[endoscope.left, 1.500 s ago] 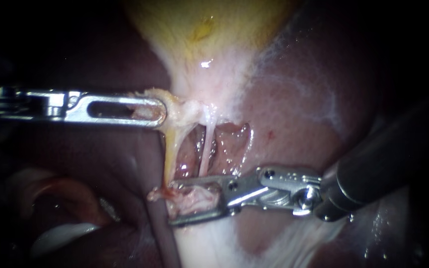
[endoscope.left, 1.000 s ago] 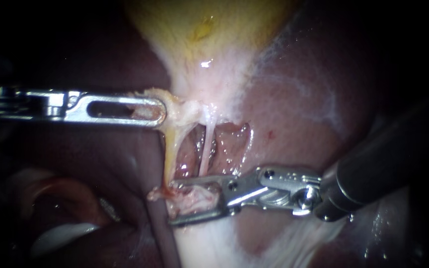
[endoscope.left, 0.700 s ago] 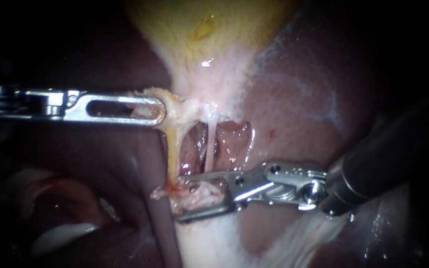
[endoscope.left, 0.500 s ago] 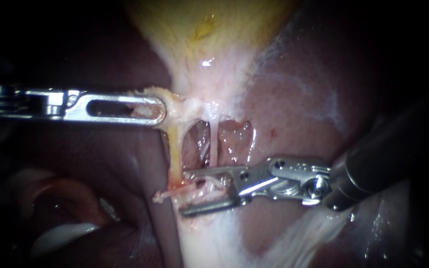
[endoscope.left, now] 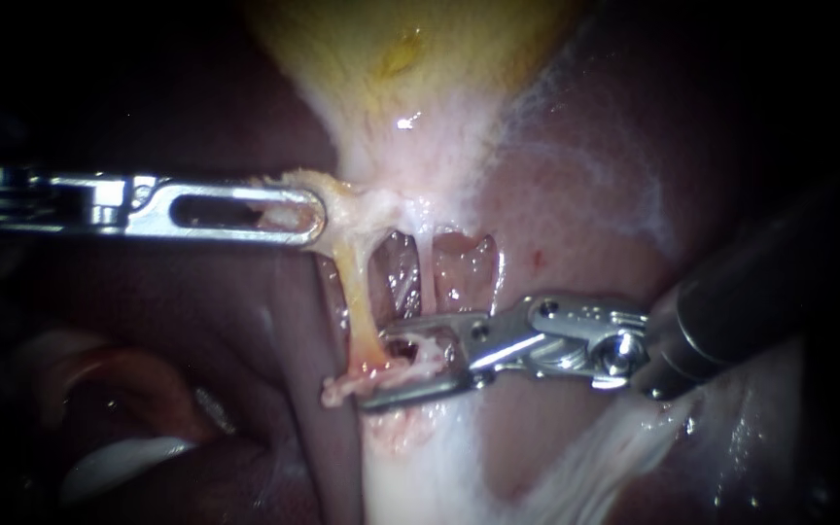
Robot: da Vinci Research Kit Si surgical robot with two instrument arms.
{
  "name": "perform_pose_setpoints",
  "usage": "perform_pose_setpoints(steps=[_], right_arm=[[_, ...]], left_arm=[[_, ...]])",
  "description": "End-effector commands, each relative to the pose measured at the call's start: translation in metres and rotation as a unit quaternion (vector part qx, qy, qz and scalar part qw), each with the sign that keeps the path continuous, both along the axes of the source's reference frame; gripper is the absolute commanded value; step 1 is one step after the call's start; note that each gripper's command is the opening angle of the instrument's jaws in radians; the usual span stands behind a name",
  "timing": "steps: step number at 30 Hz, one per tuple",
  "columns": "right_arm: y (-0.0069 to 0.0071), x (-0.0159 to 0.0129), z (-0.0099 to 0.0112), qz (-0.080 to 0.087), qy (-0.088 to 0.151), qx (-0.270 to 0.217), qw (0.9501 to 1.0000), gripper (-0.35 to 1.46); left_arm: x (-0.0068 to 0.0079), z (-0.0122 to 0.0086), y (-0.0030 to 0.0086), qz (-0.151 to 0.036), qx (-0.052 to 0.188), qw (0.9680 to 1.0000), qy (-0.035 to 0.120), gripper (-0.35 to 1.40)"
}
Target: Clipping second clip left tube
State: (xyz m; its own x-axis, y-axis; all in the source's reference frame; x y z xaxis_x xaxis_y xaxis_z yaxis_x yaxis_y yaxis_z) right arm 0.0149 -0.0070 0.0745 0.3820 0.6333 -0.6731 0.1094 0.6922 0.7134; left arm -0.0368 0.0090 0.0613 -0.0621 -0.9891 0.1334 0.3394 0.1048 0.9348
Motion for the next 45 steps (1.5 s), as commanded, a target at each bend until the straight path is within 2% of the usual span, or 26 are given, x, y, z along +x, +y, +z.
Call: perform_pose_setpoints(steps=[1, 8, 14, 21, 24, 31, 36, 41, 45], right_arm=[[-0.0001, 0.0003, -0.0001, -0.001, 0.002, 0.003, 1.0000, 0.45], [-0.0007, 0.0024, -0.0009, -0.007, 0.015, 0.018, 0.9997, 0.45], [-0.0008, 0.0033, -0.0010, -0.005, 0.022, 0.030, 0.9993, 0.43], [-0.0005, 0.0032, -0.0007, 0.006, 0.031, 0.058, 0.9978, 0.39], [-0.0004, 0.0031, -0.0006, 0.008, 0.032, 0.068, 0.9972, 0.30], [-0.0003, 0.0026, -0.0005, 0.013, 0.021, 0.098, 0.9949, -0.33], [-0.0002, 0.0024, -0.0006, 0.017, 0.013, 0.123, 0.9922, -0.35], [-0.0004, 0.0020, -0.0007, 0.004, -0.003, 0.132, 0.9912, -0.35], [-0.0004, 0.0020, -0.0007, 0.002, -0.002, 0.133, 0.9911, -0.35]], left_arm=[[0.0000, 0.0000, 0.0000, 0.000, 0.000, 1.0000, 0.000, -0.35], [-0.0001, 0.0000, 0.0000, 0.000, 0.000, 1.0000, 0.000, -0.35], [-0.0001, 0.0000, 0.0001, 0.000, 0.000, 1.0000, 0.000, -0.35], [-0.0002, 0.0000, 0.0001, 0.000, 0.000, 1.0000, 0.000, -0.35], [-0.0002, 0.0000, 0.0001, 0.000, 0.000, 1.0000, 0.000, -0.35], [-0.0002, 0.0000, 0.0001, -0.001, 0.000, 1.0000, 0.000, -0.35], [-0.0002, 0.0000, 0.0001, -0.001, 0.000, 1.0000, 0.000, -0.35], [-0.0002, 0.0000, 0.0001, -0.001, 0.000, 1.0000, 0.000, -0.35], [-0.0002, 0.0000, 0.0001, -0.001, 0.000, 1.0000, 0.000, -0.35]])
